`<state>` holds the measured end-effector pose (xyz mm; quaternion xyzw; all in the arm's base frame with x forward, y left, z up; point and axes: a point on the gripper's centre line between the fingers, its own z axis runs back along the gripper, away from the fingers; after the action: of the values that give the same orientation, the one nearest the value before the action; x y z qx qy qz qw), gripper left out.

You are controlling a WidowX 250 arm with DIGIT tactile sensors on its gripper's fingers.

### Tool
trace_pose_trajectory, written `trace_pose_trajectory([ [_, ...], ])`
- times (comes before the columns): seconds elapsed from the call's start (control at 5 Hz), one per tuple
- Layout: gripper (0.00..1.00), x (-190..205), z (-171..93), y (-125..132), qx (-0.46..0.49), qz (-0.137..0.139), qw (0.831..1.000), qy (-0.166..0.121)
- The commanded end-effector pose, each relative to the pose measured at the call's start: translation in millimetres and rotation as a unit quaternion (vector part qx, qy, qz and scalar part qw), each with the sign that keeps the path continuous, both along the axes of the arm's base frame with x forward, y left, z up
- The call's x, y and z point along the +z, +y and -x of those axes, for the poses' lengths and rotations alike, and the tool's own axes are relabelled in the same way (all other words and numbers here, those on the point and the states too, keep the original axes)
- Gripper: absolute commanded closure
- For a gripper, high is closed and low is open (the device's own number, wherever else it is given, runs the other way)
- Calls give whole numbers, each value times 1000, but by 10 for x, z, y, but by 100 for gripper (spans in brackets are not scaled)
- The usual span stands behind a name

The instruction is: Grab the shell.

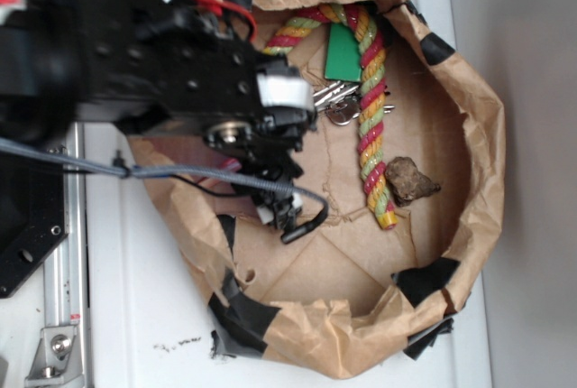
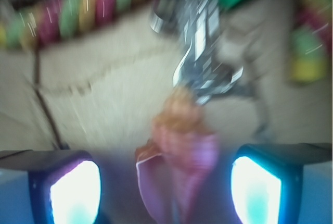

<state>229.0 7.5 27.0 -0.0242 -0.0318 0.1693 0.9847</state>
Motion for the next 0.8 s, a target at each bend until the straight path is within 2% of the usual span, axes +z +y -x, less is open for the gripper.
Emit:
trace_pose_trajectory([
  [0.0,100,145,-249,-50,-42,0,998,-39],
  [0.2,100,407,-373,-79,-56,-8,996,-65],
  [0.4,100,840,-559,-152,-95,-7,991,-90],
  [0.6,100,1138,-650,-227,-137,-1,988,-72],
])
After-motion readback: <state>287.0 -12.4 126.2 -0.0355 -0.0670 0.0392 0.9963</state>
